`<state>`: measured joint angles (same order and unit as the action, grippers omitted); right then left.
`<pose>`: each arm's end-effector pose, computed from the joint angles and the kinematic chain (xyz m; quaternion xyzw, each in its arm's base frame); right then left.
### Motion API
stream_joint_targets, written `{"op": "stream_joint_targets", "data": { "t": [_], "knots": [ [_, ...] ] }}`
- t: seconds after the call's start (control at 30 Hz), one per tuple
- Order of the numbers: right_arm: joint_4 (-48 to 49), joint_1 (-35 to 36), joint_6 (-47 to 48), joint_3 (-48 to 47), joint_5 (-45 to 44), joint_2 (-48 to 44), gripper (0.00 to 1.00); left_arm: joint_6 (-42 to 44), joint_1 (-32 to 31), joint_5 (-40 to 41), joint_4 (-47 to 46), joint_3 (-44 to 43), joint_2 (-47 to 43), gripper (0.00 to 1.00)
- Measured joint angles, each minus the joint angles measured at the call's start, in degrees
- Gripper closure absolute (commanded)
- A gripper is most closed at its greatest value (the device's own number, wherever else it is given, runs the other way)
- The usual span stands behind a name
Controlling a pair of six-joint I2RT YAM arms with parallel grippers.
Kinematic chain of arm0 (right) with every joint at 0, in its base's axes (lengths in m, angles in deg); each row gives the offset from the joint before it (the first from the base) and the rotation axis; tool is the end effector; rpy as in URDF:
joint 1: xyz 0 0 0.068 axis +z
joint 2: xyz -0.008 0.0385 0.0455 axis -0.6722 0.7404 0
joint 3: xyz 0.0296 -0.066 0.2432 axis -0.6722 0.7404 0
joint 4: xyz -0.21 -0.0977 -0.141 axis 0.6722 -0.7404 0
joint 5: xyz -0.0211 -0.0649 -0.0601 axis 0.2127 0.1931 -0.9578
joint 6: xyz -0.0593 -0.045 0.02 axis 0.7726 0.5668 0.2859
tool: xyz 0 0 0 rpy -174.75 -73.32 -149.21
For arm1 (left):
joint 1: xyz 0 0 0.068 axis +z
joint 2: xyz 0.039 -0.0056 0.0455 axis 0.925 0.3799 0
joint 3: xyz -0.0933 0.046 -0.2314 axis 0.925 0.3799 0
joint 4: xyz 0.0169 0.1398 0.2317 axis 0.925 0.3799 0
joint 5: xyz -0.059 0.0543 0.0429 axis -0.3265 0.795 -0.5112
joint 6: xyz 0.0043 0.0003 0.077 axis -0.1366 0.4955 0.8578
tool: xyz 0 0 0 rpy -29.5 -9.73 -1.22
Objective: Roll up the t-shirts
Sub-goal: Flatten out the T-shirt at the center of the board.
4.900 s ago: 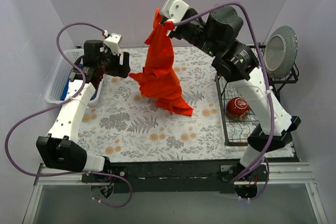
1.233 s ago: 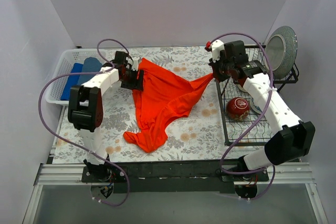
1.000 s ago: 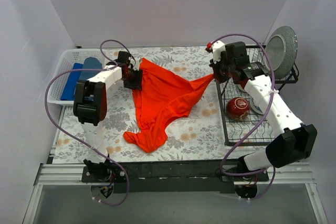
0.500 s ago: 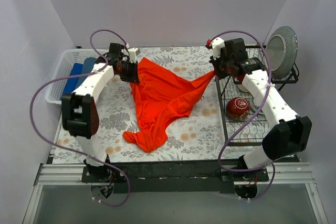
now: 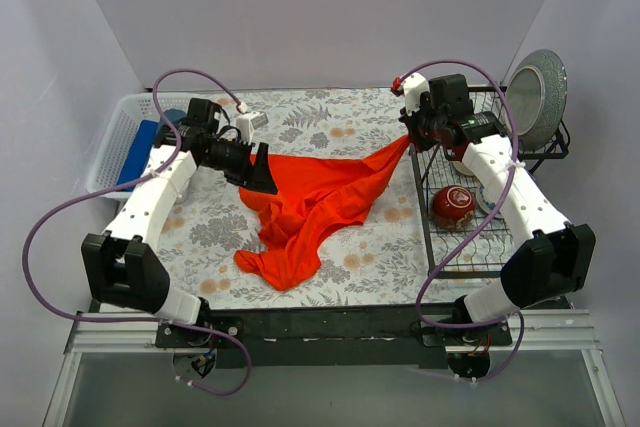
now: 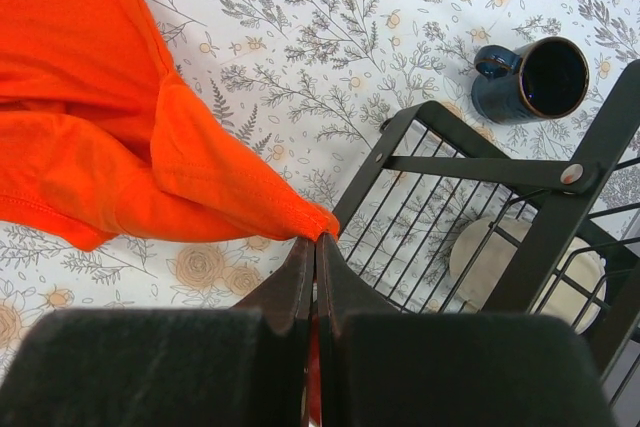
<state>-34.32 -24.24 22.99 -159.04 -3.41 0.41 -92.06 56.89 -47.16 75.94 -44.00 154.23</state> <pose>0.3464 0.1154 0.3198 -0.2998 0.8512 0.0117 0.4307 0.2863 -0.1007 0.2805 -0.0513 0.9092 -0.4075 0.0687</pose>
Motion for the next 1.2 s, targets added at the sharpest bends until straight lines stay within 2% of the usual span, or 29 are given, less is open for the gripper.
{"op": "stream_joint_targets", "data": {
  "t": [0.1, 0.3, 0.5, 0.63, 0.8, 1.2],
  "knots": [
    [0.3, 0.0, 0.1, 0.3, 0.3, -0.2, 0.99, 0.6, 0.2, 3.2, -0.1, -2.2, 2.3, 0.34],
    [0.5, -0.1, 0.2, 0.4, 0.9, -0.3, 0.99, -0.1, 1.0, 18.2, -7.5, -5.3, 9.2, 0.4],
    [0.6, -0.3, 0.0, 0.3, 1.5, -0.3, 0.99, -0.5, 3.8, 27.1, -10.3, -21.2, 30.2, 0.43],
    [0.6, -0.3, -0.1, 0.3, 1.8, -0.3, 0.99, -0.7, 6.7, 30.4, -10.1, -26.5, 39.6, 0.46],
    [0.6, -0.4, -0.3, 0.2, 2.1, -0.3, 0.99, 0.0, 8.4, 32.3, -9.3, -27.8, 44.3, 0.46],
    [0.5, -0.6, -0.9, 0.0, 2.5, -0.1, 0.99, 0.8, 8.0, 29.8, -12.6, -26.1, 45.3, 0.52]
  ]
}}
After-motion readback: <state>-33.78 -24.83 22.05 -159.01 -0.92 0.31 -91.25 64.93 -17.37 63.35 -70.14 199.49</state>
